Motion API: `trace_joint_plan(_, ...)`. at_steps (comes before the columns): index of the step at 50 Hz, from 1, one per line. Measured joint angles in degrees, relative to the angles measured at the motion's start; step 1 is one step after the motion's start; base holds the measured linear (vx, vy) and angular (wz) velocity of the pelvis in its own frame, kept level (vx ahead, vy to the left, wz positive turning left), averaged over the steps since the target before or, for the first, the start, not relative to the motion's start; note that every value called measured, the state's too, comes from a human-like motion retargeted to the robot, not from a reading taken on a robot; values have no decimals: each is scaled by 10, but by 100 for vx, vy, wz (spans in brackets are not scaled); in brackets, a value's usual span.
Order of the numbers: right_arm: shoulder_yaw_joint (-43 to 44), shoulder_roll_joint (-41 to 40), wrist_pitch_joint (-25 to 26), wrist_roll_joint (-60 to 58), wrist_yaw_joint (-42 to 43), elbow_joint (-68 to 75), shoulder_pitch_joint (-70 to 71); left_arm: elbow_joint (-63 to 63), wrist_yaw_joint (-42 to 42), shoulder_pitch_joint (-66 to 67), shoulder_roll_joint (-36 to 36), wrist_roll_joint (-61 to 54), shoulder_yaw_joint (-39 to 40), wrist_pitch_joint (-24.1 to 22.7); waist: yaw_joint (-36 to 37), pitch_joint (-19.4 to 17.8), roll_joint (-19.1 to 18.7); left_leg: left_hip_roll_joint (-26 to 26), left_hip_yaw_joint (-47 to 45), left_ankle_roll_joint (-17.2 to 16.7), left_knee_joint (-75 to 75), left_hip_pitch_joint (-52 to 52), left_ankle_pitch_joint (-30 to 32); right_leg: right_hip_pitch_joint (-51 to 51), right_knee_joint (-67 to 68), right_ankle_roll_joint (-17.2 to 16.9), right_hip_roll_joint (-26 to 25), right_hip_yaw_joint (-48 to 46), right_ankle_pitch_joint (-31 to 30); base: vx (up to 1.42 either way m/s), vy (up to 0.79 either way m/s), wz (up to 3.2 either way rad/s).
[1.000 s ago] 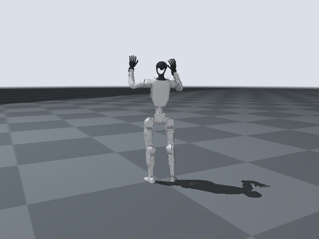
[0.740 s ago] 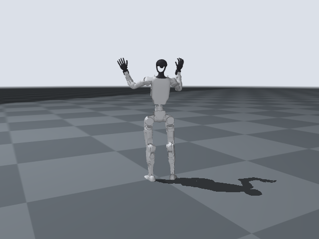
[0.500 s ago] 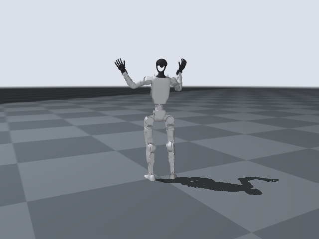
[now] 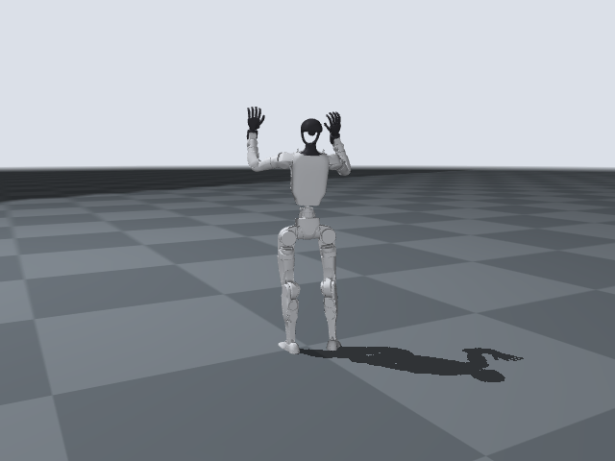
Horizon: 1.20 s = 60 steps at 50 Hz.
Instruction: Upper body actions
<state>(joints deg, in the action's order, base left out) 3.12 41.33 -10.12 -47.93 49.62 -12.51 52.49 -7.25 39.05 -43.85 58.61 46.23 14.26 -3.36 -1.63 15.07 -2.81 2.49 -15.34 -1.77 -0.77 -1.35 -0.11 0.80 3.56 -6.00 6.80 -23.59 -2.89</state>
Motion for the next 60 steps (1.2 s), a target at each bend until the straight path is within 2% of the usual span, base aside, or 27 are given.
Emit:
trace_joint_plan(3, 37, -13, 4, 24, 3, 9, -23, -15, 27, 27, -1, -38, 39, 5, -3, 1, 0, 0, -1, 0, -1, -2, 1, 4, 1, 0, 0, 1, 0, -1, -4, -3)
trace_joint_plan(7, 93, -37, 11, 76, -1, 25, -50, -31, 75, 91, 7, -87, 130, 5, -11, 0, -3, 1, -5, -1, -2, -5, 1, 8, 1, 1, 0, 4, -1, -4, -6, -9)
trace_joint_plan(11, 143, -54, 0, 130, 0, 41, -77, -52, 113, 153, 6, -174, 218, -24, -19, -4, -7, 3, -8, -1, -2, -7, 1, 13, 1, 1, -2, 7, -2, -5, -5, -8)
trace_joint_plan(15, 182, -62, -26, 191, -8, 52, -105, -67, 102, 200, 3, -246, 272, -46, -21, -12, -9, 3, -7, -1, -1, -7, 2, 12, 0, 1, -2, 6, -3, -5, -3, 2)
trace_joint_plan(20, 200, -67, -70, 244, -40, 39, -163, -46, 94, 278, -13, -259, 316, -49, -24, -22, -9, 3, -4, -1, -2, -6, 3, 9, -1, 1, -3, 4, -2, 0, 0, 0)
trace_joint_plan(26, 201, -60, -139, 209, -61, -23, -293, 12, 63, 408, -109, -277, 372, -88, -26, -39, -12, 3, -6, -1, -2, -4, 4, 9, -1, 1, -3, 6, -4, -1, -1, -1)
trace_joint_plan(30, 189, -77, -165, 137, -63, -42, -398, 16, 57, 480, -198, -299, 371, -94, -30, -51, -12, 3, -5, 0, -3, -2, 5, 7, -1, 1, -3, 6, -5, -1, -1, 0)
trace_joint_plan(35, 118, -130, -196, 90, -101, 65, -497, -60, 82, 524, -313, -371, 301, -83, -29, -58, -7, 2, -3, 0, -3, 0, 7, 4, -1, 2, -2, 4, -5, -2, -3, 3)
trace_joint_plan(38, 60, -165, -213, 58, -200, 191, -530, -158, 57, 532, -385, -500, 231, -89, -30, -57, -5, 1, -2, 0, -4, 1, 7, 3, -1, 2, -1, 3, -5, 0, 0, 0)
trace_joint_plan(40, 28, -183, -230, 22, -301, 286, -544, -246, -24, 525, -440, -595, 192, -89, -30, -59, -5, 0, -1, 0, -4, 3, 8, 1, -1, 2, -1, 3, -5, 0, 0, 0)
trace_joint_plan(41, 16, -191, -228, -1, -354, 337, -547, -296, -97, 523, -458, -633, 183, -79, -29, -62, -5, 0, -1, 0, -3, 5, 8, -1, -1, 3, -1, 3, -6, 0, 0, 0)
trace_joint_plan(42, 4, -200, -218, -25, -403, 389, -548, -347, -170, 520, -473, -666, 175, -66, -28, -65, -5, 0, 0, 1, -3, 7, 8, -3, -1, 3, -1, 2, -6, 0, 0, 0)
trace_joint_plan(44, -16, -222, -160, -72, -473, 497, -546, -453, -295, 510, -490, -702, 167, -26, -27, -73, -5, -1, 1, 1, -3, 11, 8, -7, -1, 3, -1, 1, -6, -6, -1, 6)
trace_joint_plan(45, -23, -232, -121, -93, -501, 551, -543, -504, -339, 504, -496, -708, 165, -6, -26, -77, -3, -2, 2, 1, -3, 12, 8, -9, -1, 4, 0, 1, -6, -7, -1, 8)
trace_joint_plan(47, -39, -251, -79, -139, -544, 651, -538, -599, -396, 491, -497, -689, 157, 37, -25, -83, -1, -3, 4, 2, -3, 14, 9, -12, -2, 4, 0, -1, -6, -3, -1, 5)
trace_joint_plan(48, -46, -261, -62, -153, -533, 701, -535, -646, -421, 486, -494, -668, 146, 56, -24, -84, 0, -4, 6, 2, -3, 14, 9, -13, -2, 4, 1, -2, -6, 0, 0, 0)
trace_joint_plan(51, -56, -303, -19, -157, -434, 882, -528, -785, -451, 476, -483, -599, 95, 94, -18, -76, 2, -5, 9, 2, -2, 9, 10, -11, -3, 5, 1, -4, -6, 2, -1, 3)
trace_joint_plan(53, -50, -326, 14, -131, -410, 993, -529, -862, -446, 472, -486, -580, 47, 120, -14, -68, 2, -5, 11, 2, -2, 5, 10, -8, -3, 5, 1, -5, -6, 7, -1, 7)
trace_joint_plan(55, -45, -341, 56, -89, -446, 1074, -534, -902, -455, 474, -501, -582, -6, 148, -11, -65, 3, -5, 12, 2, -1, 1, 10, -5, -2, 5, 1, -5, -6, 0, 0, 0)
trace_joint_plan(57, -53, -351, 95, -48, -535, 1099, -545, -902, -481, 481, -526, -588, -50, 162, -7, -68, 5, 0, 12, -4, 3, -1, 8, -4, 0, 2, 5, -3, -3, -4, -7, -7)
trace_joint_plan(58, -55, -356, 113, -39, -576, 1099, -554, -902, -496, 483, -541, -581, -59, 154, -3, -67, 10, 14, 11, -21, 16, -7, 1, -3, 6, -6, 16, 3, 4, -7, -8, -9)
trace_joint_plan(60, -33, -360, 155, -24, -589, 1096, -569, -902, -478, 490, -569, -570, -54, 153, -7, -63, 18, 26, 17, -43, 32, -15, -10, 6, 17, -14, 36, 1, 8, -8, -5, 12)
